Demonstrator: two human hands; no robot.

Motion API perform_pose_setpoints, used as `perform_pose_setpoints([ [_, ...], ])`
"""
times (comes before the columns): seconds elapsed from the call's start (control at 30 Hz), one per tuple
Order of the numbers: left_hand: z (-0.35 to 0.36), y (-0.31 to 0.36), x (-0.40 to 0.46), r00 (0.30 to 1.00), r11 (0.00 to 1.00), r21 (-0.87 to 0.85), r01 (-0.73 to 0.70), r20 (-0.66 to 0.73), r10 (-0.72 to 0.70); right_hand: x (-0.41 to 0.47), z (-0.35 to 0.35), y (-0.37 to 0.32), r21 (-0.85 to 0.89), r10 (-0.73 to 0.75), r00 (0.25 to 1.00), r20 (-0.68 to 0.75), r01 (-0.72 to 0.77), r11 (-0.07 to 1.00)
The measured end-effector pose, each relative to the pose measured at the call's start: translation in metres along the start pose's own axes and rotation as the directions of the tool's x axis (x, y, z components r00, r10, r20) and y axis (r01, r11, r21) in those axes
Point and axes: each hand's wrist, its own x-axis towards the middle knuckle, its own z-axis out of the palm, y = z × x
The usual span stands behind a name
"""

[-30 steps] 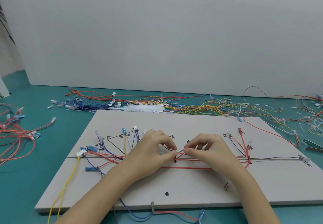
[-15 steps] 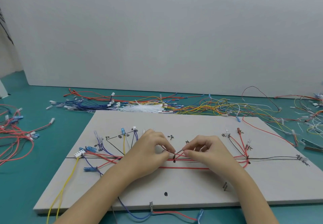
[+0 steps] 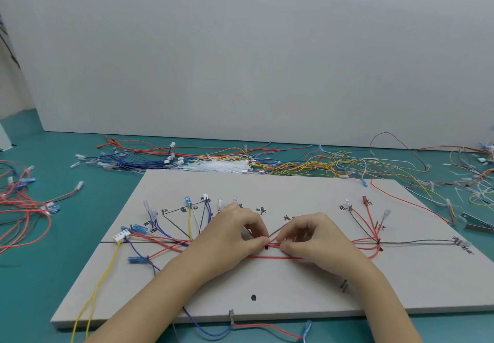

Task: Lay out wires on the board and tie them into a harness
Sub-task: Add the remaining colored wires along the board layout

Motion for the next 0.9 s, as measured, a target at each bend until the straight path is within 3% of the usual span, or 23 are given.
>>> perform_pose_setpoints([
  [0.07, 0.0, 0.0, -0.001, 1.0, 1.0, 0.009, 0.004, 0.005, -0.004, 0.0, 0.0, 0.0, 0.026, -0.034, 0.998, -0.057, 0.036, 0.999],
  [0.13, 0.0, 0.0, -0.001, 1.0, 1.0, 0.009, 0.008, 0.011, -0.008, 0.001, -0.008, 0.003, 0.073, -0.044, 0.958, -0.284, 0.067, 0.995],
  [0.2, 0.0, 0.001, 0.0, 1.0, 1.0, 0.012, 0.008, 0.011, -0.008, 0.002, -0.027, 0.011, 0.063, 0.017, 0.82, -0.572, 0.023, 0.998],
  [0.3, 0.001, 0.002, 0.0, 1.0, 1.0, -0.013, 0.029, 0.001, -0.029, -0.002, -0.064, 0.034, -0.019, 0.177, 0.599, -0.781, -0.306, 0.952],
  [0.37, 0.001, 0.001, -0.001, 0.999, 0.999, -0.022, 0.039, 0.003, -0.038, -0.005, -0.082, 0.048, -0.021, 0.322, 0.548, -0.772, -0.528, 0.849],
  [0.43, 0.001, 0.001, -0.001, 1.0, 1.0, -0.007, 0.029, 0.008, -0.029, -0.006, -0.09, 0.055, 0.007, 0.43, 0.545, -0.72, -0.614, 0.789],
  [0.63, 0.001, 0.001, 0.001, 1.0, 1.0, 0.012, 0.005, 0.008, -0.005, -0.008, -0.088, 0.063, 0.043, 0.391, 0.58, -0.715, -0.522, 0.852],
  [0.77, 0.001, 0.0, 0.0, 1.0, 1.0, 0.024, -0.005, 0.01, 0.005, -0.012, -0.092, 0.066, 0.068, 0.33, 0.543, -0.772, -0.446, 0.893],
  [0.9, 0.002, 0.001, 0.001, 1.0, 0.999, 0.033, -0.014, 0.004, 0.014, -0.021, -0.099, 0.072, 0.126, 0.385, 0.529, -0.757, -0.46, 0.879],
])
